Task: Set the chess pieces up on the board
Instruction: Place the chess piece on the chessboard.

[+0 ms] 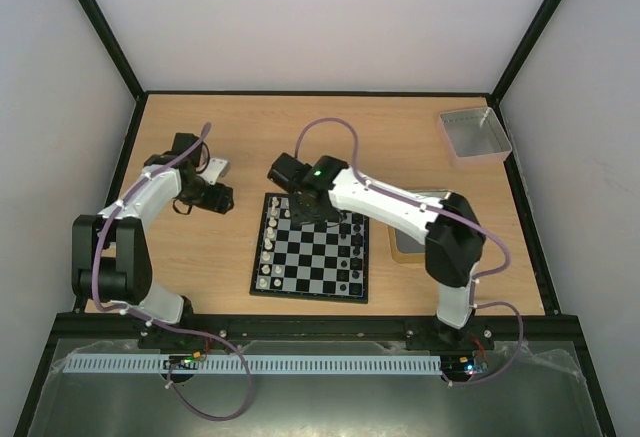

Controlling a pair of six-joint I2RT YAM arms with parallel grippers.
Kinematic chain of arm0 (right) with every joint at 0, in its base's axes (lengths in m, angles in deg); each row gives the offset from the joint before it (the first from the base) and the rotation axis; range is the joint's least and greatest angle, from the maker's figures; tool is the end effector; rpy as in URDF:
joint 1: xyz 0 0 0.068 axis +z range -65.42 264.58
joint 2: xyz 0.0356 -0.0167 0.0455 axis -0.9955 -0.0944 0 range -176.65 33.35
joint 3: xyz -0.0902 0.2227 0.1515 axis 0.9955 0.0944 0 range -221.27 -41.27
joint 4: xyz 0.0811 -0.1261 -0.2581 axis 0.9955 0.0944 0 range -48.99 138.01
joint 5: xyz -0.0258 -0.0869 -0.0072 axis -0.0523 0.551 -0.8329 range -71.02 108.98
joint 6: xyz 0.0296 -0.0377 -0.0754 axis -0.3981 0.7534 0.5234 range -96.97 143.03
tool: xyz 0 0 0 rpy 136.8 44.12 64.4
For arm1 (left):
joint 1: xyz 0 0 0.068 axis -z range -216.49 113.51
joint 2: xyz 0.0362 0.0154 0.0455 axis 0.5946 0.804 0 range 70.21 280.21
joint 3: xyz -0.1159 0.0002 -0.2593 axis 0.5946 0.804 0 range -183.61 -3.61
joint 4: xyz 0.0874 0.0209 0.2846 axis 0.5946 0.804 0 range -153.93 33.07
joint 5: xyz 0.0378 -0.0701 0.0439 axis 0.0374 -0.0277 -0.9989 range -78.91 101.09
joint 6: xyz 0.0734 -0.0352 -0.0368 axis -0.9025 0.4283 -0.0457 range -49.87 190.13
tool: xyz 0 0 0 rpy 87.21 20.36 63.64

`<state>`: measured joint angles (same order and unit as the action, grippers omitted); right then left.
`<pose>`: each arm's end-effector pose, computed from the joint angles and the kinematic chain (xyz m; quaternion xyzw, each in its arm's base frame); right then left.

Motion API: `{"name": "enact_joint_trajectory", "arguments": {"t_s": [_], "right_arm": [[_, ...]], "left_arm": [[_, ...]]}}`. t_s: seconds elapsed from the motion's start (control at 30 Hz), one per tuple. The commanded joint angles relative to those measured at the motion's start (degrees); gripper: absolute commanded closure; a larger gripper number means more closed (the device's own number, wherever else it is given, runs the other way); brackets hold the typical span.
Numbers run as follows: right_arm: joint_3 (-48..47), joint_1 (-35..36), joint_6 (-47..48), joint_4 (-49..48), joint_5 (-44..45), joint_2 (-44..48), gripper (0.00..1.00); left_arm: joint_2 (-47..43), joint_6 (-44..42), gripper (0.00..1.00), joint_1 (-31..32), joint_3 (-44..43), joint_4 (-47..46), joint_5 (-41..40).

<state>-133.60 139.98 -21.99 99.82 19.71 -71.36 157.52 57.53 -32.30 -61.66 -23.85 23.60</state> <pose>0.2450 0.3534 0.2323 -0.0882 0.9826 0.1216 0.1095 0.3356 -0.0418 0.1601 0.1621 0.9646 -0.0939 0.1856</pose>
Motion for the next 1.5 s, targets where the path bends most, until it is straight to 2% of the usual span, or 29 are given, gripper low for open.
{"name": "enact_joint_trajectory", "arguments": {"t_s": [0.0,0.33,0.73,1.13,1.47], "right_arm": [[-5.0,0.8,0.8,-1.0,-2.5,-5.3,0.96],[-9.7,0.8,4.0,-2.4,-6.6,-14.7,0.95],[-16.1,0.8,7.1,-0.6,-5.9,-22.0,0.95],[-18.5,0.8,7.7,0.4,-5.7,-24.9,0.95],[-19.6,0.7,8.0,0.3,-5.6,-25.8,0.89]], "left_arm": [[0.7,1.2,0.24,-3.4,-0.4,0.2,-0.3],[0.1,1.2,0.24,-5.6,0.1,0.4,0.1],[-0.2,1.0,0.24,-5.7,0.5,0.4,0.4],[0.0,0.6,0.24,-5.7,0.7,0.6,1.5],[0.2,0.6,0.24,-5.7,0.8,0.5,2.0]]}}
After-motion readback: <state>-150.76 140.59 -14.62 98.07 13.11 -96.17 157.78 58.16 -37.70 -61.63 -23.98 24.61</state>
